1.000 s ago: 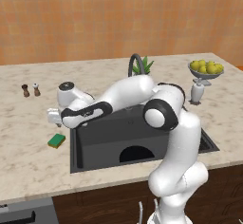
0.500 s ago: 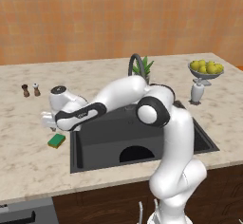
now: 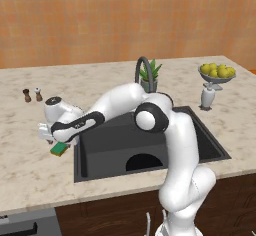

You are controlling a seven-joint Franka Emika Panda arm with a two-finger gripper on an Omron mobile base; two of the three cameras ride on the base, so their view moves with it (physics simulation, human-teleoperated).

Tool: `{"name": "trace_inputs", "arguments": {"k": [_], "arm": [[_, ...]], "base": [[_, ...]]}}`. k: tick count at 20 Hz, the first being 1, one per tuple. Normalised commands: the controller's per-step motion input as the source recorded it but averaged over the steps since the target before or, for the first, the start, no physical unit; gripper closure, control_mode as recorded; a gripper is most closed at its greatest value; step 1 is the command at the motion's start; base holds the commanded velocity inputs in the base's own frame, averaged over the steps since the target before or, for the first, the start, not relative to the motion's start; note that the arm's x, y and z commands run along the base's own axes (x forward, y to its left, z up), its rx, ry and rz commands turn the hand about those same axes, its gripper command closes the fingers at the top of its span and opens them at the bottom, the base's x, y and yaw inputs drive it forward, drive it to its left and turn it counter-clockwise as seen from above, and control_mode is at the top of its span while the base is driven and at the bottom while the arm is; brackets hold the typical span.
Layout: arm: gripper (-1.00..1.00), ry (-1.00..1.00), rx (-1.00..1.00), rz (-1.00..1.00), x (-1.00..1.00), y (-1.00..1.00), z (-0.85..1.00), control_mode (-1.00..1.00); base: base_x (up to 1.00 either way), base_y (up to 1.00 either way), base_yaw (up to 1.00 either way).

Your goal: Pick the pan and sponge and place them into the sink. Then turn on the water.

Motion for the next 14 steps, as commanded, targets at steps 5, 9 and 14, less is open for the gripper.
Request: {"name": "trace_inputs", "arguments": {"k": [5, 9, 14], "arm": [[-1.00, 0.08, 0.00, -0.08, 0.00, 0.07, -0.19, -1.00], [-1.00, 0.05, 0.00, -0.07, 0.00, 0.00, -0.19, -1.00], [-1.00, 0.01, 0.00, -0.07, 0.00, 0.03, -0.24, -1.00]], "base": [[0.00, 0.00, 0.00], [0.00, 0.00, 0.00], [0.00, 0.00, 0.00]]}}
